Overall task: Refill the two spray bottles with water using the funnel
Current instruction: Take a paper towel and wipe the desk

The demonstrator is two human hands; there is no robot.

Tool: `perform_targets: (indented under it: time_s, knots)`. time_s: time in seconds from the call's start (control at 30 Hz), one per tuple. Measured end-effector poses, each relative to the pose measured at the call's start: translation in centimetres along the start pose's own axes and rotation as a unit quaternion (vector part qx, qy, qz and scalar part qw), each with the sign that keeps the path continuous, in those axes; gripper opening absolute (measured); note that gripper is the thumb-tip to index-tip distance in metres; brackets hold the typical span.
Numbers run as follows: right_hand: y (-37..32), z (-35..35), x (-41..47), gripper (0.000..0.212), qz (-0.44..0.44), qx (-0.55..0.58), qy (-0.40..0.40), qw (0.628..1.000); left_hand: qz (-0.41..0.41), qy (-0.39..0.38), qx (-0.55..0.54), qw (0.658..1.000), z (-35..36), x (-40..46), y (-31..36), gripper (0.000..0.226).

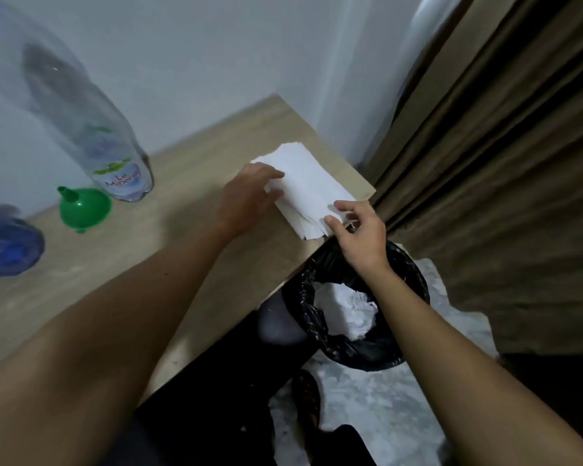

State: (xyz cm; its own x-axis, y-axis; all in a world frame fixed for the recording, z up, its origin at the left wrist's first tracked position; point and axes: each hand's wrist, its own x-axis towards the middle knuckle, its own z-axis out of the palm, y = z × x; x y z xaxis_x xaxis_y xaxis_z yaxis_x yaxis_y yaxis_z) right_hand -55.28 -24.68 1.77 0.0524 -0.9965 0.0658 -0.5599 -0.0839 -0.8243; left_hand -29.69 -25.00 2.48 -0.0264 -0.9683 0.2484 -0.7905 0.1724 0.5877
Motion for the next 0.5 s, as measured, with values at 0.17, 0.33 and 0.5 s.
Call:
perform_targets:
  time_s: [0.17,0.33,0.5]
  knots:
    - [1.0,0.6,0.2,0.024,0.002,-0.022,0.009,1.000,0.068,-0.043,0.027,0.996,1.2,2.3,-0.3,0.025]
    - [1.5,1.3,-0.2,0.020,0.001,-0.044,-0.004,0.999,0.143,-0.051,0.066,0.986,1.8,3.1,-1.1,0.014]
    - [2.2,1.8,-0.4,0.006,0.001,-0.047,0.017,0.999,0.169,-0.056,0.054,0.983,2.0,3.1,-1.7,0.025]
